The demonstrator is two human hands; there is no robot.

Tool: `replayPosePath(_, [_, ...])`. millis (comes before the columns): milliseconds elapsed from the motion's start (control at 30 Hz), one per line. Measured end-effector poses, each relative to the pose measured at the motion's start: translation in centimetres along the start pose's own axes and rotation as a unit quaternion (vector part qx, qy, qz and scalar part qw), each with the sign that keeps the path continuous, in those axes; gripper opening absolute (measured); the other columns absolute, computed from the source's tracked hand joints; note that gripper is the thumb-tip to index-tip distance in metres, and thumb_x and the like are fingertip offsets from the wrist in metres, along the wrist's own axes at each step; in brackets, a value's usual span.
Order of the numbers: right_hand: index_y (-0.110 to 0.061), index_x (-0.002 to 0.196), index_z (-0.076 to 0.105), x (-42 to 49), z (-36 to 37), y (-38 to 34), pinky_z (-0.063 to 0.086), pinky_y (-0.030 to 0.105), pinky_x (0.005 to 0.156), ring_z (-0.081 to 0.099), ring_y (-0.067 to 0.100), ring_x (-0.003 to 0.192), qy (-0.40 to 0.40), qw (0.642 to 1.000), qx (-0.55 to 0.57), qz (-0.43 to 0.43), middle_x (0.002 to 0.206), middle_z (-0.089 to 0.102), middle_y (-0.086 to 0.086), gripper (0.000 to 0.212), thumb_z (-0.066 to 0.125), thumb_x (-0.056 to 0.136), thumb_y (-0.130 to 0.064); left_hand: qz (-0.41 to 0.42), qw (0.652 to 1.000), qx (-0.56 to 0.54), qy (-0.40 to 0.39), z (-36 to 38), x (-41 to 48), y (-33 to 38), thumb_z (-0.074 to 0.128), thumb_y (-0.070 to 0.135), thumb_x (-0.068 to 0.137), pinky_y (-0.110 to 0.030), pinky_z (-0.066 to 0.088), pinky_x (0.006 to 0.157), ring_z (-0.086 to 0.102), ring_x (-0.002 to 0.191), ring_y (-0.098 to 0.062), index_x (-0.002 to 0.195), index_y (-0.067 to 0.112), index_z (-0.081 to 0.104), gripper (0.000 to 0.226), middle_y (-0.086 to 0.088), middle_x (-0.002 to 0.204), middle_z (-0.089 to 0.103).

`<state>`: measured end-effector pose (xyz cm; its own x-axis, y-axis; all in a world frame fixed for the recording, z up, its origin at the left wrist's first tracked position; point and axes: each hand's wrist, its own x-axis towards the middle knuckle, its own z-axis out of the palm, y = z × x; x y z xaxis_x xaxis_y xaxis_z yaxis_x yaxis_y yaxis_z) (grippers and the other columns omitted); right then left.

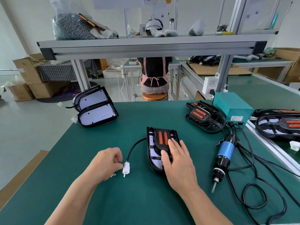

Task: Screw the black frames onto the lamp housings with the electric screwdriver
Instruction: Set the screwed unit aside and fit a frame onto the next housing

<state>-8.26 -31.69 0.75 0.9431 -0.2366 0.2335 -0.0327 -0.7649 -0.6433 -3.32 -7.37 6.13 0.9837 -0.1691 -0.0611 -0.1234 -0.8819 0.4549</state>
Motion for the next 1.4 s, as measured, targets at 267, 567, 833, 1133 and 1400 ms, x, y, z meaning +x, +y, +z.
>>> replayPosePath(267, [-0.029, 0.160, 0.026, 0.0, -0.1, 0.0, 0.014, 0.028, 0.123, -0.005, -0.003, 0.151, -0.008, 1.000, 0.001, 0.005, 0.165, 0.020, -0.021, 0.068, 0.024, 0.098, -0.059, -0.022, 1.000, 0.005, -0.019, -1.5, 0.1, -0.5, 0.070, 0.011, 0.082, -0.029, 0.054, 0.066, 0.062, 0.069, -0.009, 0.073, 0.022, 0.069, 0.014, 0.008, 0.073, 0.068])
replayPosePath(567, [-0.026, 0.159, 0.029, 0.0, -0.1, 0.0, 0.015, 0.029, 0.124, -0.001, 0.001, 0.153, -0.004, 1.000, 0.002, -0.002, 0.165, 0.023, -0.017, 0.065, 0.029, 0.101, -0.056, -0.051, 0.994, 0.097, -0.028, -0.3, 0.3, 0.2, 0.069, 0.016, 0.085, -0.025, 0.046, 0.065, 0.063, 0.086, -0.015, 0.075, 0.023, 0.060, 0.015, 0.011, 0.084, 0.064])
replayPosePath(833, [-0.027, 0.159, 0.028, 0.1, -0.1, -0.2, 0.015, 0.028, 0.123, -0.002, -0.001, 0.152, -0.007, 1.000, -0.005, 0.007, 0.164, 0.022, -0.019, 0.066, 0.027, 0.100, -0.057, 0.001, 0.983, -0.085, 0.164, 0.0, -0.1, 3.5, 0.058, 0.010, 0.089, -0.034, 0.050, 0.066, 0.059, 0.071, -0.020, 0.078, 0.021, 0.056, 0.015, 0.006, 0.071, 0.063])
replayPosePath(1133, [-0.021, 0.157, 0.035, -0.3, -0.6, -0.5, 0.008, 0.024, 0.125, -0.001, 0.001, 0.153, 0.003, 0.999, 0.017, -0.028, 0.163, 0.025, -0.016, 0.055, 0.019, 0.108, -0.039, 0.094, 0.938, -0.262, 0.208, 7.2, 0.5, 11.5, 0.065, 0.005, 0.092, -0.033, 0.052, 0.086, 0.062, 0.088, -0.012, 0.096, 0.018, 0.068, 0.014, 0.008, 0.088, 0.068])
replayPosePath(1400, [-0.019, 0.154, 0.041, -0.2, -0.6, -0.4, 0.005, 0.020, 0.124, 0.001, 0.003, 0.154, 0.021, 0.998, 0.013, -0.063, 0.163, 0.028, -0.011, 0.047, 0.031, 0.109, -0.031, 0.047, 0.893, -0.368, 0.256, 9.0, 0.5, 10.5, 0.072, 0.003, 0.087, -0.003, 0.039, 0.086, 0.051, 0.105, 0.006, 0.082, 0.038, 0.069, 0.035, -0.001, 0.102, 0.063])
